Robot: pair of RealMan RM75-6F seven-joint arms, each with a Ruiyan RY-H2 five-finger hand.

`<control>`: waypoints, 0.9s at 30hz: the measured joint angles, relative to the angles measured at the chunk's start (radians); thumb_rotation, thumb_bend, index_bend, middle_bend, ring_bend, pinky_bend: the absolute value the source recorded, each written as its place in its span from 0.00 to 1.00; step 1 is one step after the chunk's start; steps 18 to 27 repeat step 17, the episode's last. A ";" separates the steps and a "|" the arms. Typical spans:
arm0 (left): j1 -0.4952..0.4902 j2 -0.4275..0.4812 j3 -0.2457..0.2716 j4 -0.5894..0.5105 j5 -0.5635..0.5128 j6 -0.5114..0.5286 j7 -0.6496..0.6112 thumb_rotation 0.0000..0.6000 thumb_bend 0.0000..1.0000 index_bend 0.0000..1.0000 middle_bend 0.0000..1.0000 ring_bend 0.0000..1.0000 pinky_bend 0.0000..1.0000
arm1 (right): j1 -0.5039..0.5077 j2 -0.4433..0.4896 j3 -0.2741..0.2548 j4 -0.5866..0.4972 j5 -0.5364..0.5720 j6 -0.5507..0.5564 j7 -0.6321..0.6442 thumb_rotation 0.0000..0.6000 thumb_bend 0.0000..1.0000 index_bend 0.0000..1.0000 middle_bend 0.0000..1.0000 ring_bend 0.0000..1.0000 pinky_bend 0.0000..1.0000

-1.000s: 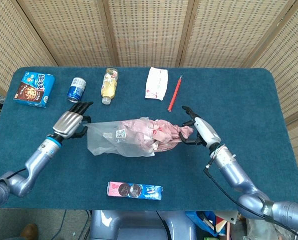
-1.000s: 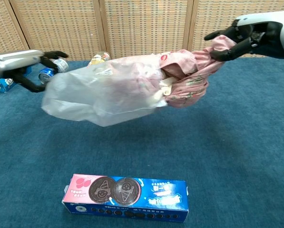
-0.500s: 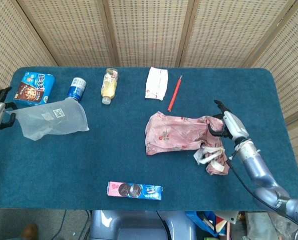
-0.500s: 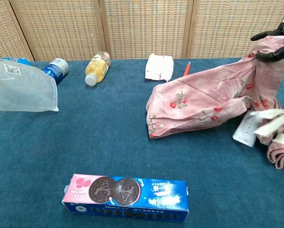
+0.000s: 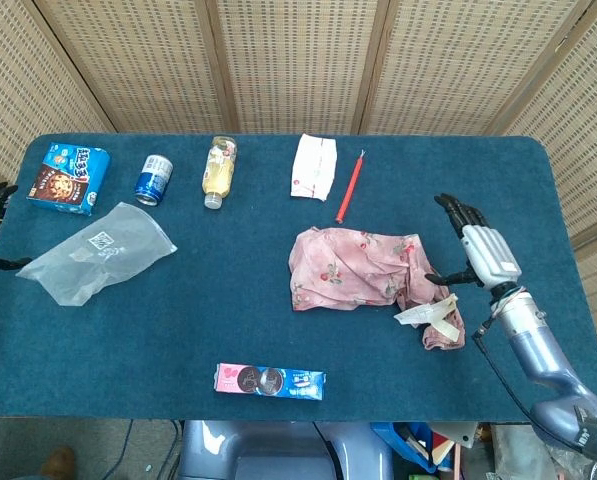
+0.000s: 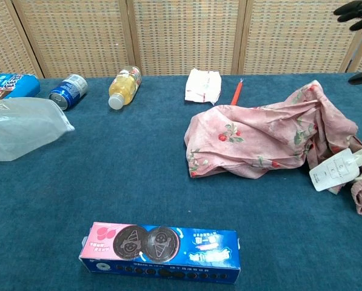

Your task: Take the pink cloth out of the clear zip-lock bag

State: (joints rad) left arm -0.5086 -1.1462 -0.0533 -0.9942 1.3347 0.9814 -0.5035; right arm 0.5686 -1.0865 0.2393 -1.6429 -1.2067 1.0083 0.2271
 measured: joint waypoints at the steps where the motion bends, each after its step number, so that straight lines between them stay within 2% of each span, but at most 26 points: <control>1: 0.013 0.011 -0.002 -0.017 -0.001 0.024 -0.001 1.00 0.09 0.00 0.00 0.00 0.00 | -0.015 0.004 -0.010 0.006 -0.028 0.033 -0.012 1.00 0.00 0.00 0.00 0.00 0.00; 4: 0.070 0.045 -0.007 -0.092 -0.004 0.128 0.022 1.00 0.09 0.00 0.00 0.00 0.00 | -0.079 0.008 -0.049 0.038 -0.122 0.161 -0.044 1.00 0.00 0.00 0.00 0.00 0.00; 9: 0.185 0.075 -0.009 -0.248 -0.015 0.328 0.165 1.00 0.09 0.00 0.00 0.00 0.00 | -0.211 -0.010 -0.119 0.114 -0.250 0.388 -0.095 1.00 0.00 0.00 0.00 0.00 0.00; 15: 0.288 0.095 0.018 -0.421 -0.002 0.439 0.300 1.00 0.09 0.00 0.00 0.00 0.00 | -0.363 -0.037 -0.194 0.128 -0.335 0.571 -0.193 1.00 0.00 0.00 0.00 0.00 0.00; 17: 0.323 0.097 0.031 -0.475 0.017 0.488 0.361 1.00 0.09 0.00 0.00 0.00 0.00 | -0.389 -0.042 -0.212 0.115 -0.361 0.601 -0.216 1.00 0.00 0.00 0.00 0.00 0.00; 27: 0.323 0.097 0.031 -0.475 0.017 0.488 0.361 1.00 0.09 0.00 0.00 0.00 0.00 | -0.389 -0.042 -0.212 0.115 -0.361 0.601 -0.216 1.00 0.00 0.00 0.00 0.00 0.00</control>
